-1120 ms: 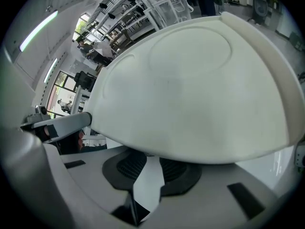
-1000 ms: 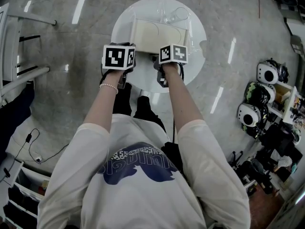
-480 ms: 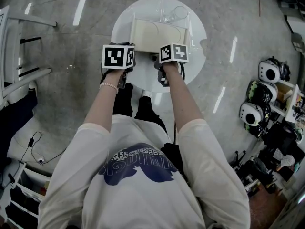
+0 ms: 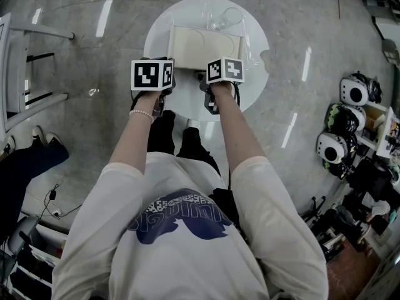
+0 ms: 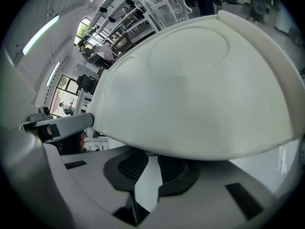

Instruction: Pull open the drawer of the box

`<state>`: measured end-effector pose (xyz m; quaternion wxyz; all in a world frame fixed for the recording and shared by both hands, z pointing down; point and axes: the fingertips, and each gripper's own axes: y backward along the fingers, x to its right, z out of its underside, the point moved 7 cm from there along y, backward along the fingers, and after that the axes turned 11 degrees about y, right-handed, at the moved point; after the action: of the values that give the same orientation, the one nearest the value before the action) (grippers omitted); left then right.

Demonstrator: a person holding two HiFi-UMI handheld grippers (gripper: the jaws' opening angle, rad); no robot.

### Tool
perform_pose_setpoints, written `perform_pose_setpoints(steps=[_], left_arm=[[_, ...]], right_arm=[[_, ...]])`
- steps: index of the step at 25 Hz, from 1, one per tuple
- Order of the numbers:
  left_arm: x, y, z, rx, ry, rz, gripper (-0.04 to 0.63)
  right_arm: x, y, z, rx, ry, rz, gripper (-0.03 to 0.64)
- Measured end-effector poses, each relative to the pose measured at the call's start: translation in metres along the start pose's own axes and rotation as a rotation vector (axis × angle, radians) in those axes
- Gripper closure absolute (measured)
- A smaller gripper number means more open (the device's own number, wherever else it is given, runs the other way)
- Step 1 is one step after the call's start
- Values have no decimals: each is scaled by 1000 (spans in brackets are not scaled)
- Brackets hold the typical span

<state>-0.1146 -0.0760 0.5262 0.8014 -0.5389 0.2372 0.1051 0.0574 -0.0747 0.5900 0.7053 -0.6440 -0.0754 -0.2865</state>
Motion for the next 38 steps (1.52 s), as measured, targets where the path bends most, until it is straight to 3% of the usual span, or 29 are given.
perform_pose_setpoints(steps=[38], left_arm=[[0, -2, 1, -12, 10, -21, 519]], right_arm=[[-6, 1, 26, -12, 13, -31, 563]])
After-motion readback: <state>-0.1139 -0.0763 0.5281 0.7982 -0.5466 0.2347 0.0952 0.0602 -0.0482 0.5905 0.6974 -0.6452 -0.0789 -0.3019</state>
